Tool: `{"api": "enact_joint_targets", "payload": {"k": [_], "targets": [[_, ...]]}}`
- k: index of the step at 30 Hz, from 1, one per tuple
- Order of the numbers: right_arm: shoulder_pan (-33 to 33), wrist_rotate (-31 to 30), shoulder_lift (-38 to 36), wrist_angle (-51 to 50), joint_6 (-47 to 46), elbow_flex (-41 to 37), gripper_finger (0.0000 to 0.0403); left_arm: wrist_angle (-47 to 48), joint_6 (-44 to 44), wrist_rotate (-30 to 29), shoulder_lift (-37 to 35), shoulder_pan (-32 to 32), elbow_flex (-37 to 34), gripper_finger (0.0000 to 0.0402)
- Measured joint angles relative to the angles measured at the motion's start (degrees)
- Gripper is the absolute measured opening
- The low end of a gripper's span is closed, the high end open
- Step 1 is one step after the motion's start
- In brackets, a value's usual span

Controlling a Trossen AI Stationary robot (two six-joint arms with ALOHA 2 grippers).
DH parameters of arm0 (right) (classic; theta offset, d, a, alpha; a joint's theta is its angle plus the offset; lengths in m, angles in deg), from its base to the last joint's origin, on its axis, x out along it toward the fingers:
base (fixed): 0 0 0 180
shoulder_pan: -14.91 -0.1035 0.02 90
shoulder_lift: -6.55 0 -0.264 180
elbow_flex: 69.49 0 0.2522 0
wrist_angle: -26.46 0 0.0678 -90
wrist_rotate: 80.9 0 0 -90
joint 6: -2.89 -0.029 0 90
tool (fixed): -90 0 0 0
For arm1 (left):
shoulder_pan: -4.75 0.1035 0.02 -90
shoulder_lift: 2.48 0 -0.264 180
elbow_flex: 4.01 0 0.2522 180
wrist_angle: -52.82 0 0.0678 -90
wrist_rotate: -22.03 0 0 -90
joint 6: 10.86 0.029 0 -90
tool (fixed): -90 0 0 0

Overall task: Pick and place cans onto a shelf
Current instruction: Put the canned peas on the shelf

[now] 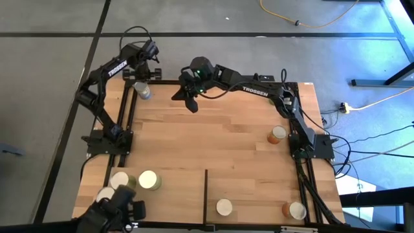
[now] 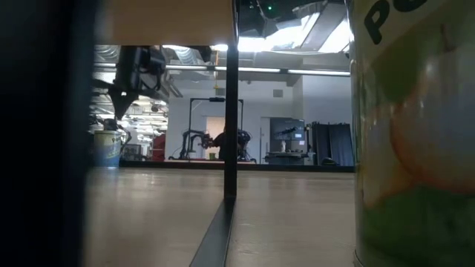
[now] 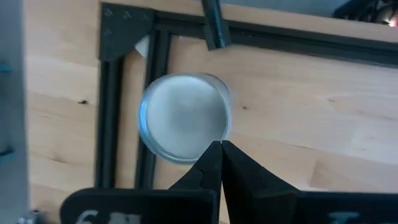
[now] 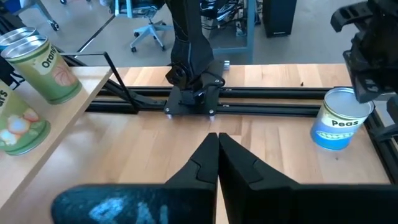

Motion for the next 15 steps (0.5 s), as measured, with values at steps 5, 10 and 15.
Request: {"api": "enact_joint_targets", "payload": {"k": [5, 10, 15], "targets": [[0.0, 0.0, 0.0, 0.0, 0.2, 0.0, 0.0010, 0.6, 0.0, 4.6, 1.9, 1.5, 0.0, 0.0000], [0.0, 0.1, 0.0, -0.3, 1.2, 0.0, 0.0010, 1.0, 0.0, 4.5, 3.8, 1.4, 0.0, 0.0000], [0.0, 0.1, 0.0, -1.5, 3.1, 0.0, 0.0010, 0.9, 0.0, 3.3, 4.5, 1.2, 0.0, 0.0000]]}}
